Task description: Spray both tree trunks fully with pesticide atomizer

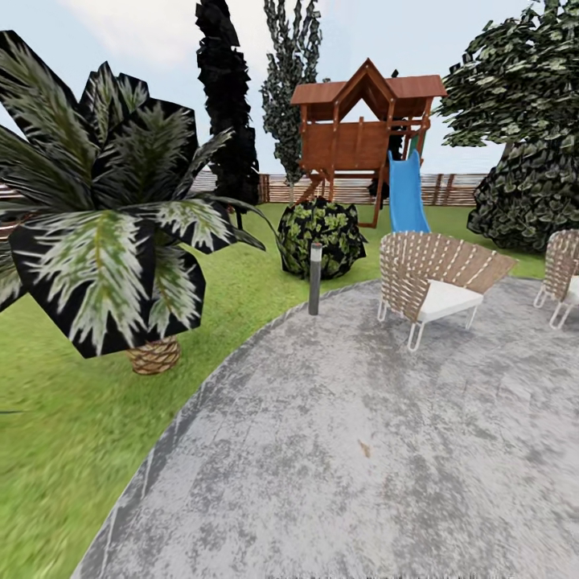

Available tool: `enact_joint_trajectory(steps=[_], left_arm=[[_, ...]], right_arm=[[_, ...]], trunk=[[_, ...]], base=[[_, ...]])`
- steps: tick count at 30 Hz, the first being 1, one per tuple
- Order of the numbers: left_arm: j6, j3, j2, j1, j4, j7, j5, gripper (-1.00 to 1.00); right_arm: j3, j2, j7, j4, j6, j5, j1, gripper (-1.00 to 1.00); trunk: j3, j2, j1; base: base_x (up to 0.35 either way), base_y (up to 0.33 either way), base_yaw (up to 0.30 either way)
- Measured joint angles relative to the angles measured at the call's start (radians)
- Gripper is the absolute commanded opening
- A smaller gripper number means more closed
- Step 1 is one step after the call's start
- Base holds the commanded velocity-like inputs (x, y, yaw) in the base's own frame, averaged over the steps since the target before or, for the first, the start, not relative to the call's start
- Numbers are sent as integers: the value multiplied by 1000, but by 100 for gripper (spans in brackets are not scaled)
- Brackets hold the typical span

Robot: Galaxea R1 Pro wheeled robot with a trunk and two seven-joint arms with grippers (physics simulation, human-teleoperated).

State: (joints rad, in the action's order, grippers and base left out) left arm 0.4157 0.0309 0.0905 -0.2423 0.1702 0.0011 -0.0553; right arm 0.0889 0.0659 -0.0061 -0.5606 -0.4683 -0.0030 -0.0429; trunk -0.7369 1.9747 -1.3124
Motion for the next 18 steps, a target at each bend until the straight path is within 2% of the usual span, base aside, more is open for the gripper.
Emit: enact_joint_trajectory(steps=[18], left_arm=[[0,0,0,0,0,0,0,100]], right_arm=[[0,0,0,-1,-1,0,0,100]], trunk=[[-71,126,-69]], base=[[0,0,-277]])
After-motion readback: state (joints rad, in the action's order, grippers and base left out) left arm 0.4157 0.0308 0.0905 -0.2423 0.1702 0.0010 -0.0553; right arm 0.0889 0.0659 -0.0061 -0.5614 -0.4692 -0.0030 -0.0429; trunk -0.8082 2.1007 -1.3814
